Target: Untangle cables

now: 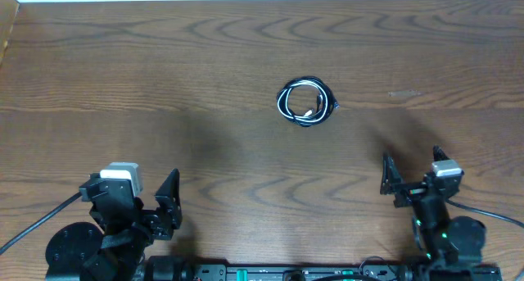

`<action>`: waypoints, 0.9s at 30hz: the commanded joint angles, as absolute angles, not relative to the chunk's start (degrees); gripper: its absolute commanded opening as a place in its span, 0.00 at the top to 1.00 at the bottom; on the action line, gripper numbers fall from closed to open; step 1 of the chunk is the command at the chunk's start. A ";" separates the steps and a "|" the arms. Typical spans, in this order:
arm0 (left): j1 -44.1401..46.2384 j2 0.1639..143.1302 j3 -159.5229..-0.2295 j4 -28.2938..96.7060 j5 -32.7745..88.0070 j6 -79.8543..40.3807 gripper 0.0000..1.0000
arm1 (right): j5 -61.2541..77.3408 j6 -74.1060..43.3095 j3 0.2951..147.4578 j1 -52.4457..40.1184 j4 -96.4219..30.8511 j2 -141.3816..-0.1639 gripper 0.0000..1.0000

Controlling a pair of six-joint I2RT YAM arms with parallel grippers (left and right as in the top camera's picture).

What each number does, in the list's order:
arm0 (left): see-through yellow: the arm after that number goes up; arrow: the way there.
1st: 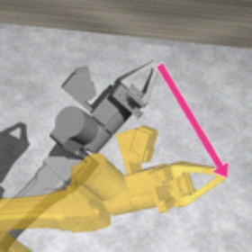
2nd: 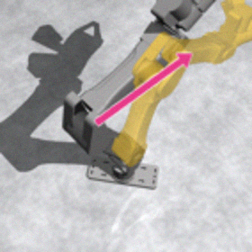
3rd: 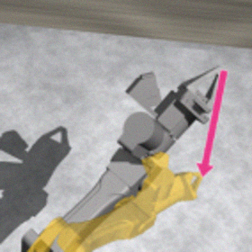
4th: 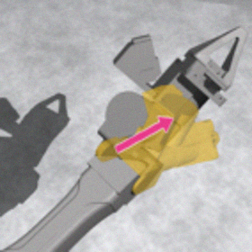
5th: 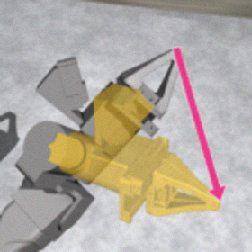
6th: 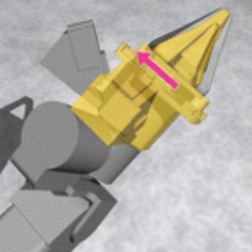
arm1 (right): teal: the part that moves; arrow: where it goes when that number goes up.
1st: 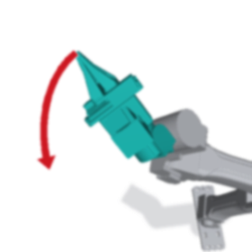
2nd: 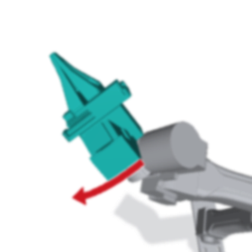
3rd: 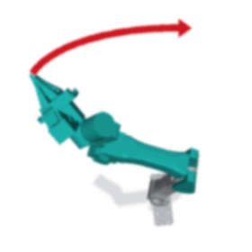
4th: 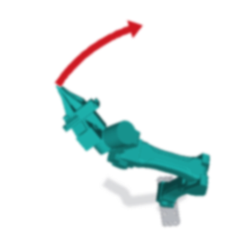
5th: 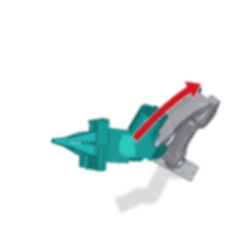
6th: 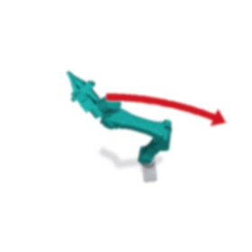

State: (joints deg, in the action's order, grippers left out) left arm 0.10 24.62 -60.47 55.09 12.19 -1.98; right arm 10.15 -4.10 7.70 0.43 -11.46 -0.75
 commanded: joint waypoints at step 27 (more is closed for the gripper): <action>-0.03 24.82 -61.32 56.31 12.91 -0.45 0.08 | 14.13 5.26 67.88 0.71 -53.63 -31.92 0.32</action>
State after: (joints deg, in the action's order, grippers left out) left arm 0.10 24.64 -60.49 56.18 12.16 -1.23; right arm 13.89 4.23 65.63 0.43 -54.00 -28.86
